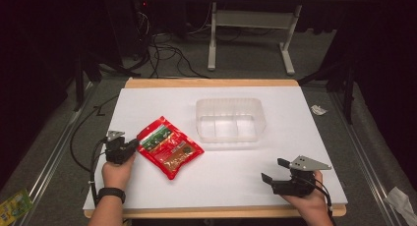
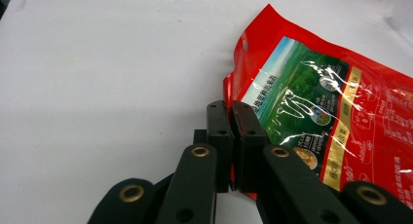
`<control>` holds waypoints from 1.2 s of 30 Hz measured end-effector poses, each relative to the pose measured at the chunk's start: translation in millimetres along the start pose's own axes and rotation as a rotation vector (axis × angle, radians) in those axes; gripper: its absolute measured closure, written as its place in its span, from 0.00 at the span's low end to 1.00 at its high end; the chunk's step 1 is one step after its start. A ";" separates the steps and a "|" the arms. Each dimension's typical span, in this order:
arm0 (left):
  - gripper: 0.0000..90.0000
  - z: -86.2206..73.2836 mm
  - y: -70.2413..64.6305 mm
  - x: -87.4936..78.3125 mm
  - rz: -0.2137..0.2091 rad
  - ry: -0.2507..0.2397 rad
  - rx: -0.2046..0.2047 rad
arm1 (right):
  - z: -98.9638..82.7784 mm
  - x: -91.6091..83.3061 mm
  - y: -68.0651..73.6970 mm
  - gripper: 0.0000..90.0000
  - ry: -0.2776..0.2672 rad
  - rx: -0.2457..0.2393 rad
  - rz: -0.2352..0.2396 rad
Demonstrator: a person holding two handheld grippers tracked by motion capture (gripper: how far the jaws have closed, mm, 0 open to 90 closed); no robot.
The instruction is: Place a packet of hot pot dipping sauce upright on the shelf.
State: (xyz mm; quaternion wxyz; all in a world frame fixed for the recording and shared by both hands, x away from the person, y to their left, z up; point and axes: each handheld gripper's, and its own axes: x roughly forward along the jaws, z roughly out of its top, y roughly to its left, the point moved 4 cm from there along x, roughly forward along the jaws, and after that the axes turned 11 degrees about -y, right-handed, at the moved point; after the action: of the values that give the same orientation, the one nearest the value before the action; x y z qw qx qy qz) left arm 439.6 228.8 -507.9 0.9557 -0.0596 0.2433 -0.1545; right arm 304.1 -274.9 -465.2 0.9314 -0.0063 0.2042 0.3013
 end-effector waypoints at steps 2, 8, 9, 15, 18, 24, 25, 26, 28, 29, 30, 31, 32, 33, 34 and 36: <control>0.98 0.1 -0.4 -0.5 0.001 -0.009 0.005 | 1.9 -2.2 -0.7 0.16 -0.015 -0.012 -0.010; 0.98 0.4 -1.5 -2.2 -0.005 -0.023 0.014 | 4.1 -4.1 -1.6 0.12 -0.030 -0.024 -0.016; 0.98 0.6 -1.9 -2.6 -0.006 -0.029 0.016 | 4.0 -3.8 -2.2 0.10 -0.029 -0.016 -0.023; 0.98 1.6 -3.4 -7.2 -0.022 -0.052 0.028 | 4.2 -3.3 -2.7 0.03 -0.025 -0.020 -0.025; 0.98 2.3 -3.6 -10.7 -0.031 -0.067 0.024 | 4.1 -1.7 0.0 0.00 -0.024 -0.036 -0.032; 0.98 6.2 -3.6 -20.8 -0.051 -0.099 0.006 | 4.1 -0.2 3.3 0.00 -0.028 -0.054 -0.026; 0.98 7.7 -4.7 -22.6 -0.053 -0.108 0.008 | 4.6 -0.3 3.3 0.00 -0.033 -0.050 -0.025; 0.98 7.7 -4.7 -22.6 -0.053 -0.108 0.008 | 4.8 -0.6 2.8 0.00 -0.036 -0.053 -0.027; 0.98 11.0 -7.2 -26.9 -0.061 -0.122 0.014 | 4.7 -1.4 3.0 0.00 -0.032 -0.056 -0.034; 0.98 14.5 -10.3 -30.9 -0.066 -0.136 0.022 | 4.5 -1.9 3.1 0.00 -0.030 -0.064 -0.041; 0.98 14.5 -10.3 -30.9 -0.066 -0.136 0.022 | 4.4 -2.0 3.3 0.00 -0.032 -0.066 -0.045; 0.99 18.3 -14.2 -35.0 -0.071 -0.155 0.030 | 4.4 -2.3 3.3 0.00 -0.031 -0.064 -0.044; 0.99 18.3 -14.2 -35.0 -0.071 -0.155 0.030 | 4.4 -2.3 3.3 0.00 -0.031 -0.064 -0.044; 0.99 22.1 -17.7 -38.8 -0.075 -0.174 0.031 | 4.6 -3.1 2.8 0.00 -0.029 -0.064 -0.050; 0.99 22.1 -17.7 -38.8 -0.075 -0.174 0.031 | 4.8 -3.1 2.6 0.00 -0.031 -0.061 -0.050; 0.99 25.8 -21.4 -43.2 -0.083 -0.192 0.033 | 4.8 -2.8 2.4 0.00 -0.030 -0.058 -0.057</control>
State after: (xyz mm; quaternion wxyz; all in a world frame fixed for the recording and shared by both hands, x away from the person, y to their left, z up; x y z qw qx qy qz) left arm 410.4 223.6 -461.9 0.9682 -0.0685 0.1454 -0.1917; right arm 302.5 -273.9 -459.5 0.9420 -0.0345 0.1813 0.2803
